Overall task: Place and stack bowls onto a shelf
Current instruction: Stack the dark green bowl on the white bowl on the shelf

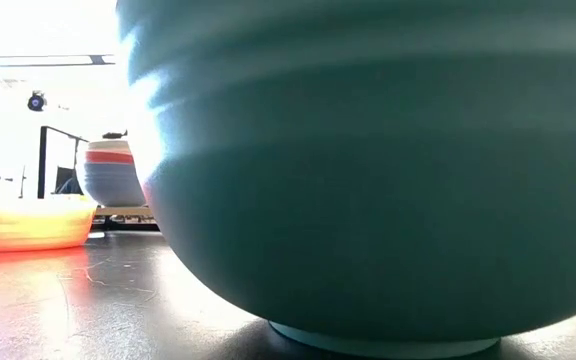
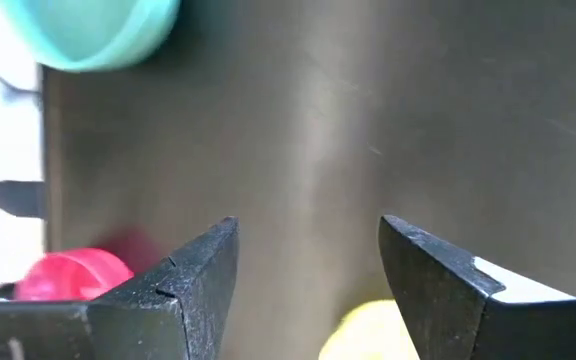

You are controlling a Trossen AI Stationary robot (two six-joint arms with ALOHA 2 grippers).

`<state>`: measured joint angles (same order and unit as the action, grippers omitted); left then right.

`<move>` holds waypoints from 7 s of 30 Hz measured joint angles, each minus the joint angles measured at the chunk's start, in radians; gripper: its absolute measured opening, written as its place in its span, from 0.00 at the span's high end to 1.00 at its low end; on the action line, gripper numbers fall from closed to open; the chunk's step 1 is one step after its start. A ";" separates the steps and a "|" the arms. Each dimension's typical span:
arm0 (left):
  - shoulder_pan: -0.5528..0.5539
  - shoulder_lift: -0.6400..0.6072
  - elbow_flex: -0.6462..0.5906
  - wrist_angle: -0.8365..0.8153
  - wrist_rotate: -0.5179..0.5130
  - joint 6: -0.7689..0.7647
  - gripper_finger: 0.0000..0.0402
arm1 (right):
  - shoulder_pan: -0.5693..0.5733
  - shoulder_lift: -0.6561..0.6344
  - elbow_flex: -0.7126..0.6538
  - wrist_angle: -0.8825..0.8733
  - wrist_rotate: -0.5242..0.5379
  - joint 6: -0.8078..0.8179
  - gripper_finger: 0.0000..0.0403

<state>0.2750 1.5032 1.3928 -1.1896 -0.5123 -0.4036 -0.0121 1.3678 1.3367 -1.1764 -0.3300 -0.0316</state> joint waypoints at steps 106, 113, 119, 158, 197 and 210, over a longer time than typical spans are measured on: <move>-0.636 0.000 -0.027 0.386 0.291 0.346 0.69 | 0.068 0.204 -0.102 0.429 0.061 0.283 0.98; -0.636 0.005 -0.027 0.438 0.336 0.447 0.69 | 0.011 0.194 -0.102 0.407 0.058 0.136 0.98; -0.639 0.048 -0.027 0.529 0.348 0.668 0.69 | -0.061 0.192 -0.087 0.412 -0.023 0.176 0.98; -0.581 0.212 0.005 0.806 0.437 1.056 0.76 | -0.078 0.255 0.054 0.318 -0.053 0.207 0.98; -0.547 0.212 -0.009 0.718 0.530 0.917 0.99 | -0.074 0.259 0.083 0.370 -0.055 0.195 0.98; -0.546 0.213 -0.014 0.689 0.558 0.882 1.00 | -0.083 0.251 0.085 0.377 -0.131 0.174 0.71</move>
<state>-0.2710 1.7161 1.3792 -0.5008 0.0452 0.4785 -0.0947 1.6187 1.4220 -0.7998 -0.4608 0.1427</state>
